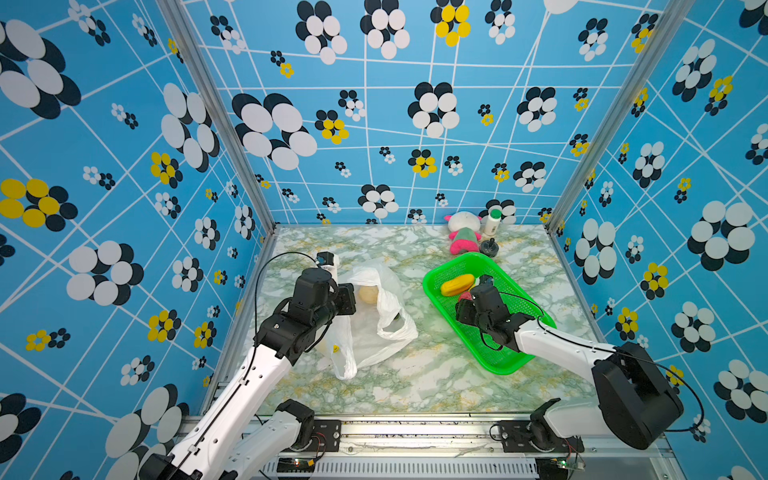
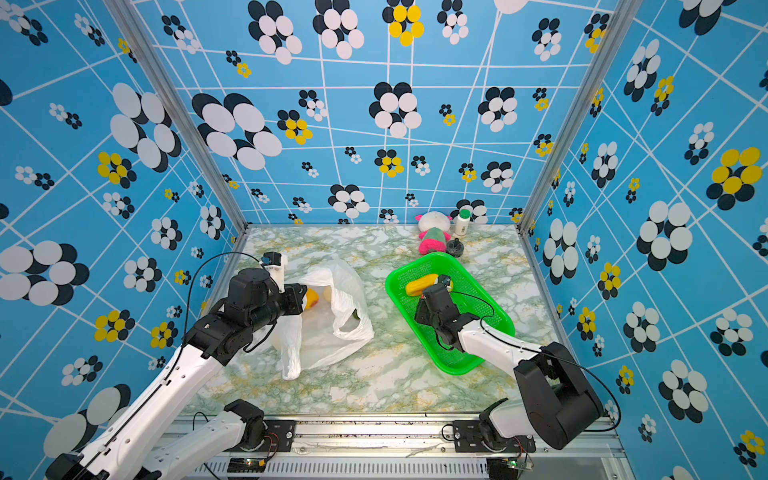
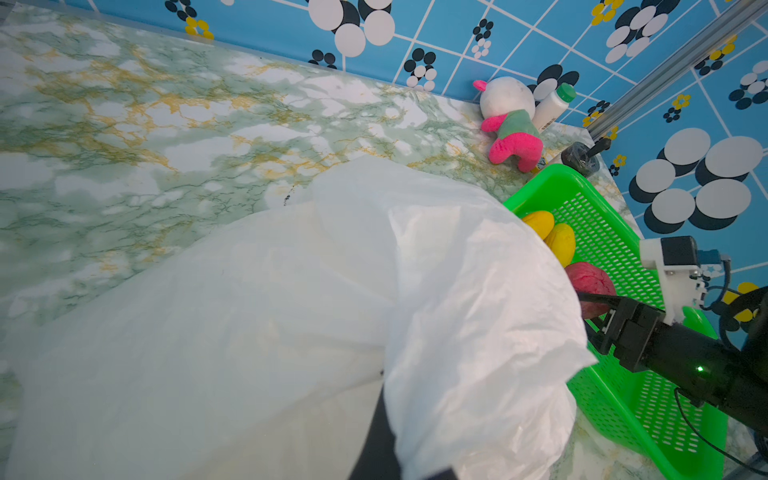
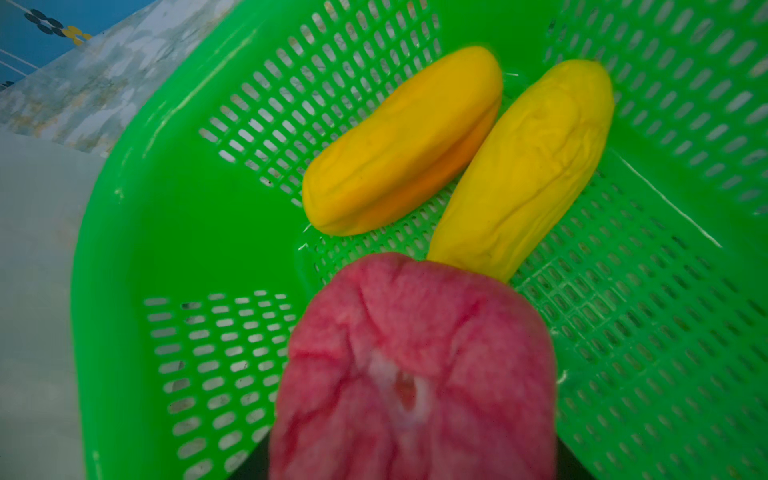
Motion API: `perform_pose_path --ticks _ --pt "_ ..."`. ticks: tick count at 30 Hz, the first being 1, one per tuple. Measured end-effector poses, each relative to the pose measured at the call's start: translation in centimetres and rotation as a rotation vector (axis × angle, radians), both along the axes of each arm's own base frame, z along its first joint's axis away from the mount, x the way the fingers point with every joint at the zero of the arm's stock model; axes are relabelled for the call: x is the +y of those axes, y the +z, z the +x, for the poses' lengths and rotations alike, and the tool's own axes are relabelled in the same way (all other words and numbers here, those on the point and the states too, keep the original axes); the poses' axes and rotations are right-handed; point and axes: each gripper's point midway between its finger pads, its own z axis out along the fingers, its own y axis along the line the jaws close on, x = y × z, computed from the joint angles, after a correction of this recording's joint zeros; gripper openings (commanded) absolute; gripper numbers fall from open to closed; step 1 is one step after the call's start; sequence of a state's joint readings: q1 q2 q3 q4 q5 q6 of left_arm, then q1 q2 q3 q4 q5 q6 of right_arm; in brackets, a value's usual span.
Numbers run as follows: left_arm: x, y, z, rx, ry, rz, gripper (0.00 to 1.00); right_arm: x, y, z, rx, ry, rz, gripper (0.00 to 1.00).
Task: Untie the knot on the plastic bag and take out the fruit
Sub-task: 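Lower the pink fruit into the green basket and open the right gripper, then move the right gripper back into the bag held open by the left gripper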
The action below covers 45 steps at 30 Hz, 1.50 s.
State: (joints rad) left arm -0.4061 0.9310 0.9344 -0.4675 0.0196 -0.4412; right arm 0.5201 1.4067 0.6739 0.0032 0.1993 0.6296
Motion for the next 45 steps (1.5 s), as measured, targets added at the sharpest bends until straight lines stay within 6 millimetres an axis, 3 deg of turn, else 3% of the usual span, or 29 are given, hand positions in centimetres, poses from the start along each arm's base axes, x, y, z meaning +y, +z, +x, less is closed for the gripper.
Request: perform_pose_path --ticks 7,12,17,21,25,27,30,37,41,45 --pt "0.1 0.3 -0.2 -0.011 0.000 -0.005 0.00 0.0 0.2 -0.1 0.003 -0.007 0.011 0.83" --pt "0.1 0.3 -0.2 -0.010 0.001 -0.003 0.00 -0.3 3.4 -0.1 -0.078 -0.011 0.040 0.91" --pt "0.1 0.4 -0.2 -0.015 -0.003 0.001 0.00 -0.2 7.5 -1.0 -0.188 0.015 0.049 0.85" --pt "0.1 0.4 -0.2 -0.014 -0.003 0.001 0.00 3.4 13.0 -4.5 -0.354 0.203 0.065 0.63" --pt "0.1 0.4 -0.2 -0.015 -0.004 0.000 0.00 6.8 18.3 -8.4 -0.537 0.403 0.114 0.60" --pt "0.0 0.4 -0.2 -0.016 -0.006 -0.002 0.00 8.9 19.4 -10.3 -0.594 0.510 0.120 0.60" --pt "-0.1 0.3 -0.1 -0.010 -0.011 -0.003 0.00 12.7 18.9 -13.1 -0.629 0.685 0.086 0.59" --pt "-0.2 0.1 0.0 -0.003 -0.013 -0.002 0.00 22.8 13.1 -17.5 -0.570 1.005 -0.051 0.49" --pt "-0.3 0.1 -0.1 -0.001 -0.020 -0.006 0.00 28.4 10.5 -18.2 -0.543 1.080 -0.094 0.40" --pt "-0.4 0.0 -0.1 0.002 -0.022 -0.006 0.00 31.0 8.7 -17.1 -0.522 1.057 -0.113 0.31"
